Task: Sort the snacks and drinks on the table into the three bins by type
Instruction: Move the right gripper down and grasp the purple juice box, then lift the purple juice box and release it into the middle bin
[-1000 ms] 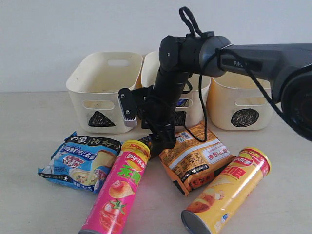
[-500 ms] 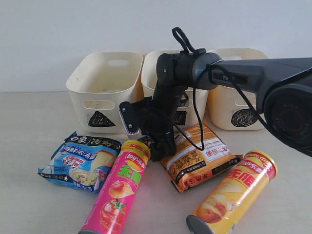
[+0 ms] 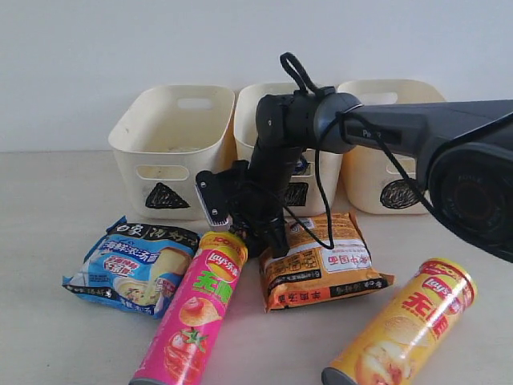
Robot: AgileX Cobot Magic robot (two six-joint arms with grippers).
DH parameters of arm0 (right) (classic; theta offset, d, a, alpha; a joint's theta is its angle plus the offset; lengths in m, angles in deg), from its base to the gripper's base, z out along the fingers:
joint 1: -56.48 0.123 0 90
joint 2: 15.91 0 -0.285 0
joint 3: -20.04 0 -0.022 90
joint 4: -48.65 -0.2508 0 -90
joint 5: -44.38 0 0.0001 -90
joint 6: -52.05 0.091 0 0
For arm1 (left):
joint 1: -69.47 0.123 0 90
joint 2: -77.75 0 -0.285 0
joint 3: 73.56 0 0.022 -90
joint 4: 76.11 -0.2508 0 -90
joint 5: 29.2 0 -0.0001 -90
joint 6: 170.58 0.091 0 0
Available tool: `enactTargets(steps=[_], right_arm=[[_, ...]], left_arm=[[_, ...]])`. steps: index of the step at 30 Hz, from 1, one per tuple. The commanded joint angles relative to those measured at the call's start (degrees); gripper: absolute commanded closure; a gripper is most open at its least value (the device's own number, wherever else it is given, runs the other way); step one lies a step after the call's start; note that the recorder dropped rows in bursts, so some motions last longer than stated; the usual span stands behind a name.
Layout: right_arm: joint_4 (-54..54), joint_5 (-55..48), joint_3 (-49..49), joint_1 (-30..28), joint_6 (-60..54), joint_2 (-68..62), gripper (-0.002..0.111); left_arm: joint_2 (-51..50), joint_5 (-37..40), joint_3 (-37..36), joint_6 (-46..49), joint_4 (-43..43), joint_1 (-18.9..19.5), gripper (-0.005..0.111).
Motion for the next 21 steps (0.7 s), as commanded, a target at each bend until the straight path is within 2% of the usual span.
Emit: enactTargets(steps=[1, 17, 21], right_arm=[[1.05, -1.71, 0.15, -0.13, 0.61, 2.25, 0.107], [0.53, -3.51, 0.15, -0.13, 13.83, 10.76, 0.107], [-2.42, -5.31, 0.15, -0.09, 17.71, 12.85, 0.107]], left_arm=[[0.15, -0.63, 0.13, 0.00, 0.41, 0.06, 0.102], [0.15, -0.63, 0.13, 0.00, 0.41, 0.06, 0.102], [0.15, -0.63, 0.13, 0.00, 0.41, 0.06, 0.102]])
